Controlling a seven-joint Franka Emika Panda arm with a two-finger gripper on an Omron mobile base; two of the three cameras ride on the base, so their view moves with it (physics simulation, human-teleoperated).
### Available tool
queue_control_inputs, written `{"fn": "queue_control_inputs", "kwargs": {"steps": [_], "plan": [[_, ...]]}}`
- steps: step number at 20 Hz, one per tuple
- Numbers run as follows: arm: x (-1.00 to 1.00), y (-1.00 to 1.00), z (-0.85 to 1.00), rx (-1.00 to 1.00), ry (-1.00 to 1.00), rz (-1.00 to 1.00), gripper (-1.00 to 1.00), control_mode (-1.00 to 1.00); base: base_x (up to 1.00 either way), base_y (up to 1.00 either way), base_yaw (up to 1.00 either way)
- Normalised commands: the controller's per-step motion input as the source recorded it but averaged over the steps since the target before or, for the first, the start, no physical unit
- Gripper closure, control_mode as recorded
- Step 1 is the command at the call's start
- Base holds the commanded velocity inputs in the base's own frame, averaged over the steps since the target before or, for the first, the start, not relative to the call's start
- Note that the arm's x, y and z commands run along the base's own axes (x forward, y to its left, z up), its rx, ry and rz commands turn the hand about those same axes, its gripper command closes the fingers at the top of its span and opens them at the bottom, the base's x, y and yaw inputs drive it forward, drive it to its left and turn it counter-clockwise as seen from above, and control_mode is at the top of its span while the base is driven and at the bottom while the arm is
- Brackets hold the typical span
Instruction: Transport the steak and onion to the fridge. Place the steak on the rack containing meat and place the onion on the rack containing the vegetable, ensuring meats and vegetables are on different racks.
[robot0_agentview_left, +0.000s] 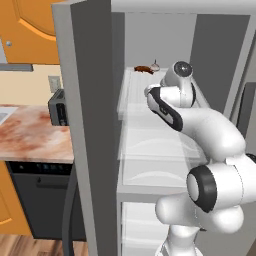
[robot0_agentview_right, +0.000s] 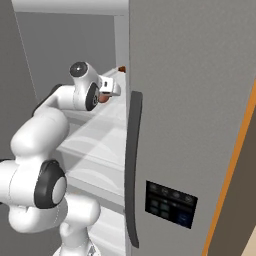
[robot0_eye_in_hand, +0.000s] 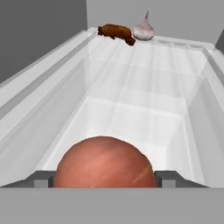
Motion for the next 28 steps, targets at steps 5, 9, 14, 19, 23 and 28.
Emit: {"fn": "queue_control_inputs", "kwargs": {"steps": [5,9,14,19,23,28], "plan": [[0.21,0.0,-0.21,0.0,-0.01,0.0,-1.0,-1.0,0.0,0.0,0.0],[0.27,0.0,-0.05,0.0,-0.06,0.0,-1.0,-1.0,0.0,0.0,0.0],[0.29,0.0,-0.1,0.0,-0.05,0.0,-1.0,-1.0,0.0,0.0,0.0],[0.06,0.0,-0.04,0.0,-0.07,0.0,-1.0,-1.0,0.0,0.0,0.0],[-0.25,0.0,0.06,0.0,-0.27,0.0,-1.0,-1.0,0.0,0.0,0.0],[-0.29,0.0,0.0,0.03,-0.18,0.0,-1.0,-1.0,0.0,0.0,0.0]]}}
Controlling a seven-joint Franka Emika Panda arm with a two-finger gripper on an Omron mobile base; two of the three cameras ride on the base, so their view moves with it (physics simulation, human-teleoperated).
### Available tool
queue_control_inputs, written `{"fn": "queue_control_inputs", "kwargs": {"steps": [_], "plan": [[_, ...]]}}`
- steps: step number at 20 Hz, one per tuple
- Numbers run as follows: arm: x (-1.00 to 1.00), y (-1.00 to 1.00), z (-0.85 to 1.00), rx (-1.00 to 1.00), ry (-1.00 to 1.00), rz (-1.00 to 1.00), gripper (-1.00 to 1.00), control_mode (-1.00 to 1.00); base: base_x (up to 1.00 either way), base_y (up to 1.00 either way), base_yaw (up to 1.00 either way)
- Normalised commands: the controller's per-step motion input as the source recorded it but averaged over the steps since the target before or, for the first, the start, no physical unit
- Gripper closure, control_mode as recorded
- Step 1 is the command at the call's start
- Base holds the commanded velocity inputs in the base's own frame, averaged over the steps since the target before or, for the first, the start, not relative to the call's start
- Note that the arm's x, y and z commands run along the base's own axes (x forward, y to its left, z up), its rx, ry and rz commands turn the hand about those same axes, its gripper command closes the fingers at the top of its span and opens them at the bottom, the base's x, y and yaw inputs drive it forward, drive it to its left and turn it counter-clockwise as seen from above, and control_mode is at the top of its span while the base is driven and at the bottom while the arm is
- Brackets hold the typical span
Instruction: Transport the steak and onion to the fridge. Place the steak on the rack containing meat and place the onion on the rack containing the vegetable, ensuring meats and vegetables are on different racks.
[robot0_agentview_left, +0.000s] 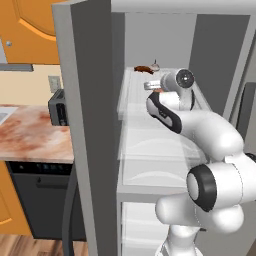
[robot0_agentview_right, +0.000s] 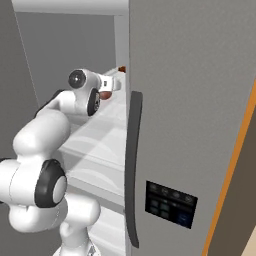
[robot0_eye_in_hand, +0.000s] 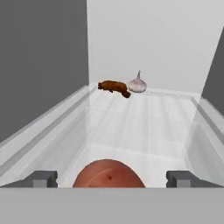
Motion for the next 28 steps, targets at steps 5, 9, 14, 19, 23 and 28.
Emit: {"fn": "queue_control_inputs", "kwargs": {"steps": [5,9,14,19,23,28], "plan": [[-0.37,0.0,0.25,0.05,-0.13,0.0,-1.0,-1.0,0.0,0.0,0.0],[-0.5,0.0,0.13,0.0,0.01,0.0,-1.0,-1.0,0.0,0.0,0.0],[-0.66,0.0,0.15,0.0,0.02,0.0,-1.0,-1.0,0.0,0.0,0.0],[-0.66,0.0,0.29,0.0,0.11,0.0,-1.0,-1.0,0.0,0.0,0.0],[-0.62,0.0,0.24,0.0,0.16,0.0,-1.0,-1.0,0.0,0.0,0.0],[-0.76,0.0,0.05,0.0,0.08,0.0,-1.0,-1.0,0.0,0.0,0.0]]}}
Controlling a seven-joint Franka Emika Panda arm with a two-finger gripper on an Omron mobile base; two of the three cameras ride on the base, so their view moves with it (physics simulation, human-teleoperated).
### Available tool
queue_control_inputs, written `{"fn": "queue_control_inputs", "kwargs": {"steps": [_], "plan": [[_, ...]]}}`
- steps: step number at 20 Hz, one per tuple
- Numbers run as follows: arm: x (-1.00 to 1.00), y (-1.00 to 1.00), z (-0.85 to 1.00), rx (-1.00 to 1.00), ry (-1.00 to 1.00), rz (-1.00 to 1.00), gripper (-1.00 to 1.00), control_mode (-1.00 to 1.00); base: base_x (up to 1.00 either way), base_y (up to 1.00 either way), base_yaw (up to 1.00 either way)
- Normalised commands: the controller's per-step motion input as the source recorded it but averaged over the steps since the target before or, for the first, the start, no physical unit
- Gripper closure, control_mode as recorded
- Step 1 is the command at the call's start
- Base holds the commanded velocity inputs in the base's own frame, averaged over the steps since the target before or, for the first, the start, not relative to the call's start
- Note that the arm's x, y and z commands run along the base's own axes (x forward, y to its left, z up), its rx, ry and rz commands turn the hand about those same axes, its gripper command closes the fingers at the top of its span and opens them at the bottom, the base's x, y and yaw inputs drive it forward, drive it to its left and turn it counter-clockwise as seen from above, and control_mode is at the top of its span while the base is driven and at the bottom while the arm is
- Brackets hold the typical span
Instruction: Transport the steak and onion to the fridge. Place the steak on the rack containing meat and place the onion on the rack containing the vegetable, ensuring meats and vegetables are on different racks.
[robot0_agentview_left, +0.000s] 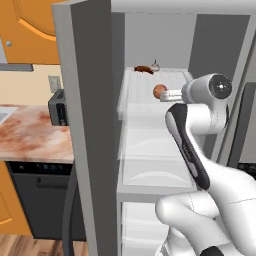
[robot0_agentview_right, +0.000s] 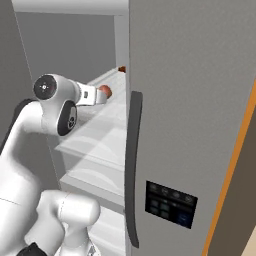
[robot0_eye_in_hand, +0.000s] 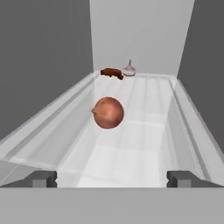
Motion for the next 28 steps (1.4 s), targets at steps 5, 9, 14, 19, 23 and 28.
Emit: {"fn": "queue_control_inputs", "kwargs": {"steps": [5,9,14,19,23,28], "plan": [[-0.76,0.0,0.0,0.0,0.0,0.0,-1.0,-1.0,0.0,0.0,0.0],[-0.57,0.0,0.0,0.0,0.0,0.0,-1.0,-1.0,0.0,0.0,0.0],[-0.51,0.0,0.09,0.0,0.0,0.0,-1.0,-1.0,0.0,0.0,0.0],[-0.62,0.0,0.21,0.0,0.0,0.0,-1.0,-1.0,0.0,0.0,0.0],[-0.45,0.01,0.02,0.0,0.0,0.02,-1.0,1.0,-0.5,0.01,0.04],[0.0,0.0,0.0,0.0,0.0,0.0,-1.0,1.0,-1.0,0.17,0.13]]}}
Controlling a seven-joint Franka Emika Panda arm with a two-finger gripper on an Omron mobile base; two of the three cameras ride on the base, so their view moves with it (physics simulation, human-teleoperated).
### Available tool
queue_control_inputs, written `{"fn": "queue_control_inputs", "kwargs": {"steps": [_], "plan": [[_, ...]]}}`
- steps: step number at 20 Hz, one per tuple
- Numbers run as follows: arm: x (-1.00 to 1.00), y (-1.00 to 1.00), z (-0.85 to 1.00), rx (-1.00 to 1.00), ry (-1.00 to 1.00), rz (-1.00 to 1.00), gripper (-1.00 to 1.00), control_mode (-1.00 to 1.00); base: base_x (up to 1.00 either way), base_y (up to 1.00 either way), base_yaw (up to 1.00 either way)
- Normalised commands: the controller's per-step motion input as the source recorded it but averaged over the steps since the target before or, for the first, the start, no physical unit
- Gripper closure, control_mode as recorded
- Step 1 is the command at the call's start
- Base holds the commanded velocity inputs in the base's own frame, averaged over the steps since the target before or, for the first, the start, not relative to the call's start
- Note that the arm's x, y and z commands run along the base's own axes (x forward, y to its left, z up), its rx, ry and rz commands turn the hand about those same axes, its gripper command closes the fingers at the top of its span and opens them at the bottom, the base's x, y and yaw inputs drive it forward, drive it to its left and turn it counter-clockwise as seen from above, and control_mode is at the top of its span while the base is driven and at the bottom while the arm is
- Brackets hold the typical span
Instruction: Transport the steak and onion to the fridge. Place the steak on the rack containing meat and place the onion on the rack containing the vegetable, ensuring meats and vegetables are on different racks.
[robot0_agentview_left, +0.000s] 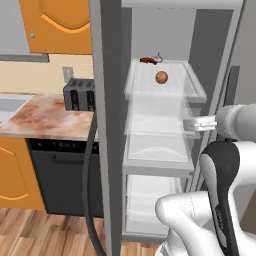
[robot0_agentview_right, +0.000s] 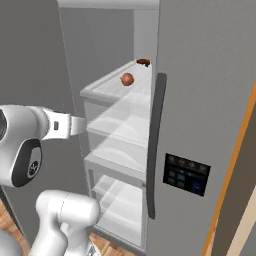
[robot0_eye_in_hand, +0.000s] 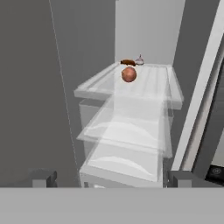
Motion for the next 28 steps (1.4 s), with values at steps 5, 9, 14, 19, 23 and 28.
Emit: {"fn": "queue_control_inputs", "kwargs": {"steps": [5,9,14,19,23,28], "plan": [[0.0,0.0,0.0,0.0,0.0,0.0,-1.0,1.0,-1.0,0.18,0.12],[0.0,0.0,0.0,0.0,0.0,0.0,-1.0,1.0,-1.0,0.0,0.11],[0.0,0.0,0.0,0.0,0.0,0.0,-1.0,1.0,-1.0,0.34,0.16],[0.0,0.0,0.0,0.0,0.0,0.0,-1.0,1.0,-0.4,0.75,0.69],[0.0,0.0,0.0,0.0,0.0,0.0,-1.0,1.0,0.0,0.03,1.0],[0.0,0.0,0.0,0.0,0.0,0.0,-1.0,1.0,0.0,0.0,1.0]]}}
